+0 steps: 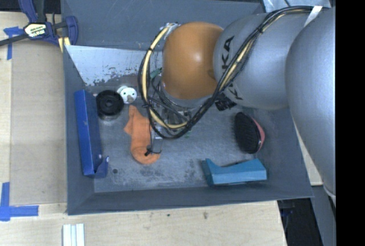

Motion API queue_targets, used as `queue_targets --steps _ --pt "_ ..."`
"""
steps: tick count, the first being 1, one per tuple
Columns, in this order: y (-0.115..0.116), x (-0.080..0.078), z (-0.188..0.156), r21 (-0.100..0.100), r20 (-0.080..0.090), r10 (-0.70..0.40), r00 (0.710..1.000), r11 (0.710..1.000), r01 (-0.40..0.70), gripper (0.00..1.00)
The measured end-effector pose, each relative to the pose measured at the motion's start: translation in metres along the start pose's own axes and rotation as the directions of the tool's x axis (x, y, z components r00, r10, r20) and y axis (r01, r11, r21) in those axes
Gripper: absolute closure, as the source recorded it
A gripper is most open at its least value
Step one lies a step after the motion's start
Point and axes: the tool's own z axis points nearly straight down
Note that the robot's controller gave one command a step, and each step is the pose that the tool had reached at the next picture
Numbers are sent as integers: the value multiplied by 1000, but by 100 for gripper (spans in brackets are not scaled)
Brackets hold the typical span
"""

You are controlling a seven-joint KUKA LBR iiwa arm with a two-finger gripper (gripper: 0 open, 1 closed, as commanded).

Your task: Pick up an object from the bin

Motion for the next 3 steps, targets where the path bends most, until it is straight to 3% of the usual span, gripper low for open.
queue_targets --steps 1,2,3 --pt "-1 -2 -5 -2 8 3 1000 1000 -3 0" --pt "16 -9 26 -1 15 -59 998 998 59 0" --pt "-9 5 35 -1 -1 -137 991 991 137 0"
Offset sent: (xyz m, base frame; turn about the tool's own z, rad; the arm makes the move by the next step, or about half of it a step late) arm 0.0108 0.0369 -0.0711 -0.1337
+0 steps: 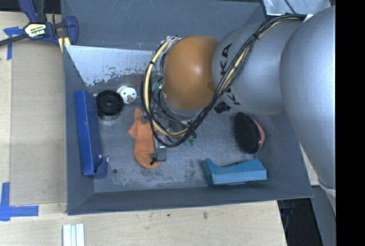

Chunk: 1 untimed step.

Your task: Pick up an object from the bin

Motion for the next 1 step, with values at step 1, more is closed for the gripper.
queue_targets --steps 1 --pt "25 -59 33 -3 15 90 996 996 -90 100"
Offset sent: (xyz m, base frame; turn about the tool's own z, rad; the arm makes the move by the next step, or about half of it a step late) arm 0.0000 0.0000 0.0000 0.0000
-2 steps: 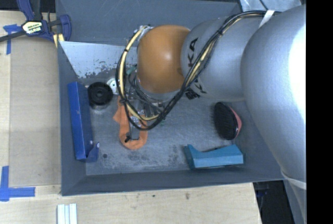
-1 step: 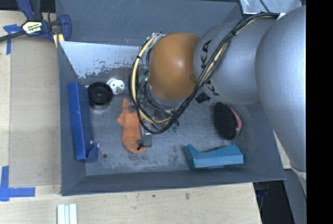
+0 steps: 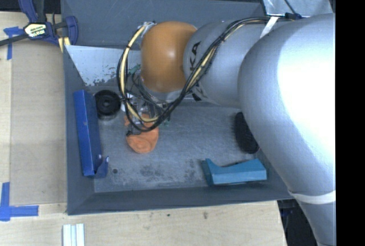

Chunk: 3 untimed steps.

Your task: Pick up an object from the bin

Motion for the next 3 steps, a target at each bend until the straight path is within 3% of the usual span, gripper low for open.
queue_targets --steps 1,2,3 --pt "0 0 0 0 0 0 1000 1000 0 100" --pt "-27 11 -36 2 -14 -21 1000 1000 21 100" --pt "-54 6 -99 3 -8 -18 1000 1000 18 100"
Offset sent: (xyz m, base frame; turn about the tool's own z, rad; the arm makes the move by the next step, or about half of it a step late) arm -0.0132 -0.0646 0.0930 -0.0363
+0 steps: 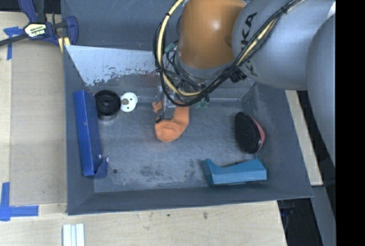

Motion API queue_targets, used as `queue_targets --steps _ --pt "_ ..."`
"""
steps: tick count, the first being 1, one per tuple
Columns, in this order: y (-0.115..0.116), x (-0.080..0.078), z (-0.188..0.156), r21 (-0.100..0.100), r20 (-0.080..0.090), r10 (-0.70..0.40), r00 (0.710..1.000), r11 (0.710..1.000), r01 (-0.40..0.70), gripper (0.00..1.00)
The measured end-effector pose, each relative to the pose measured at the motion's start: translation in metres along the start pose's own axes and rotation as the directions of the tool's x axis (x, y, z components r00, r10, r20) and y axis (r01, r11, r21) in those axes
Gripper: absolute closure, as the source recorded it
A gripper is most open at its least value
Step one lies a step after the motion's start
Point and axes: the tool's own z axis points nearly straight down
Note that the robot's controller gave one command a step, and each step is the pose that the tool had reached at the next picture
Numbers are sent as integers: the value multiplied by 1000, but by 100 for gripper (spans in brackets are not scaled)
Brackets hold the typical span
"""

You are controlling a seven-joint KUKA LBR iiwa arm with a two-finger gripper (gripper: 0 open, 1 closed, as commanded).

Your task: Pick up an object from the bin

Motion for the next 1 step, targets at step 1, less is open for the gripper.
queue_targets --steps 1 --pt "19 -10 -38 0 6 -4 1000 1000 4 100"
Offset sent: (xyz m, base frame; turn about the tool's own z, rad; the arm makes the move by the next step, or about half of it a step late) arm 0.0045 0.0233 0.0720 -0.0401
